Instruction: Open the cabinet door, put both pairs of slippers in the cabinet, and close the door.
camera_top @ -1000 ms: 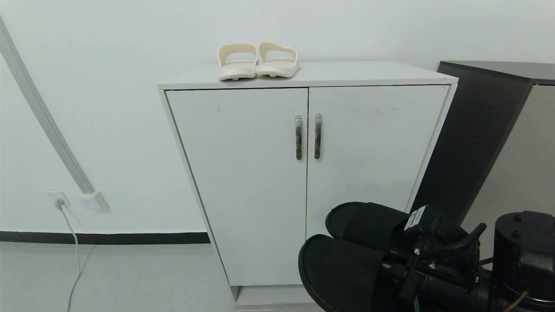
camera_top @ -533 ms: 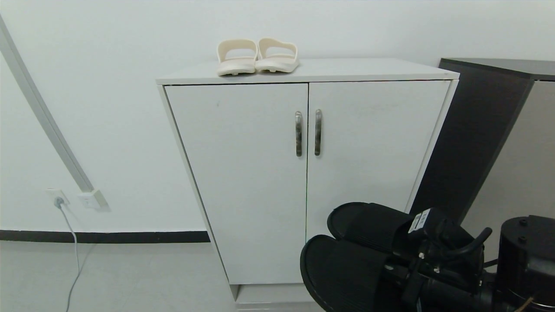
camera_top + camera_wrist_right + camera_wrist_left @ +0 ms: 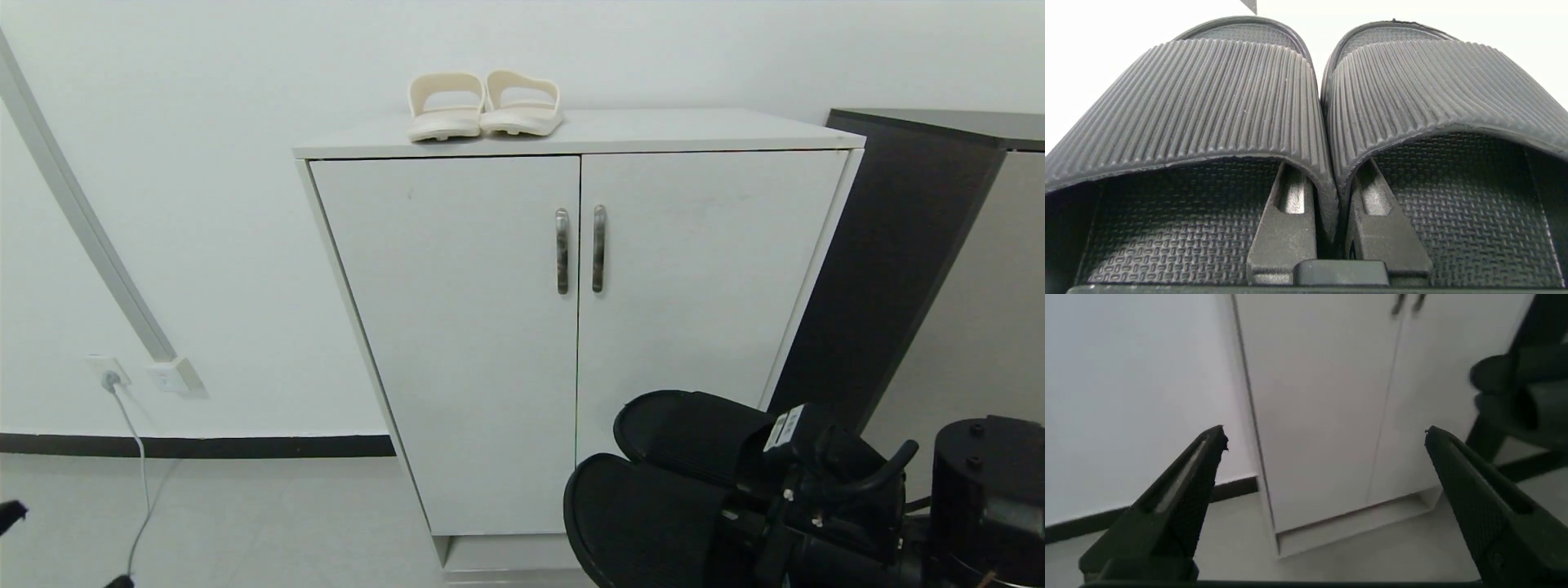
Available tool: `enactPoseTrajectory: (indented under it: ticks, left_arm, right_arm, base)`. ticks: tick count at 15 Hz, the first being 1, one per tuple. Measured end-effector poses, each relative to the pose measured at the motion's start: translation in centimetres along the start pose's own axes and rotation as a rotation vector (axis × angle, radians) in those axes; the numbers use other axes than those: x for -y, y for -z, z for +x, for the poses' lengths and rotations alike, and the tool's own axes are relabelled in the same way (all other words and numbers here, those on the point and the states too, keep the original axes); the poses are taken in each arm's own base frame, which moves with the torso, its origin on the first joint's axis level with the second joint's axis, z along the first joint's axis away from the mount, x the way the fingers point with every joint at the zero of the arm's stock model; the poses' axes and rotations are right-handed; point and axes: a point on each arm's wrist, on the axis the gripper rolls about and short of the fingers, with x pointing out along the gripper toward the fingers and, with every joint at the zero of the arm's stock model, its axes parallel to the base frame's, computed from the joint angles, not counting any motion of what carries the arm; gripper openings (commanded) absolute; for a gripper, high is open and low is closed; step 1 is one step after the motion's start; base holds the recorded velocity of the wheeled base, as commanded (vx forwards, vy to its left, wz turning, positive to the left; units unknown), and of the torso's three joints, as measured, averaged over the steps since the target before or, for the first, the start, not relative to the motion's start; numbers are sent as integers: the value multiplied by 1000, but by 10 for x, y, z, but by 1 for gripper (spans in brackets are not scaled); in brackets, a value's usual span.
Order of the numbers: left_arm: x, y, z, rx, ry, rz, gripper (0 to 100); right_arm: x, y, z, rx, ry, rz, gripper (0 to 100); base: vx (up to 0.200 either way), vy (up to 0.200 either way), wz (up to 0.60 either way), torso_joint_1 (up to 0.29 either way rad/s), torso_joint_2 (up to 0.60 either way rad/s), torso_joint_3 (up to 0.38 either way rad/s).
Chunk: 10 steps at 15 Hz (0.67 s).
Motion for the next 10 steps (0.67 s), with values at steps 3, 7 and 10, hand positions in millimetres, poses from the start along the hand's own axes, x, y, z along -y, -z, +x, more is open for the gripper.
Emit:
enactPoseTrajectory:
  ticks: [3,7,10]
  left_arm:
    - [-5,-23,34,11,123,2,100]
    - [4,-50,80,-33,271,-31,100]
    - [20,-73,113,-42,380,-39,100]
  right_arm:
    - [-1,1,4,4,-2,0,0]
    - [-1,1,5,15,4,3,0]
    - [-1,1,6,13,4,4,0]
  base:
    - [0,0,0,0,0,0]
    - [0,0,0,0,0,0]
    - [0,0,0,0,0,0]
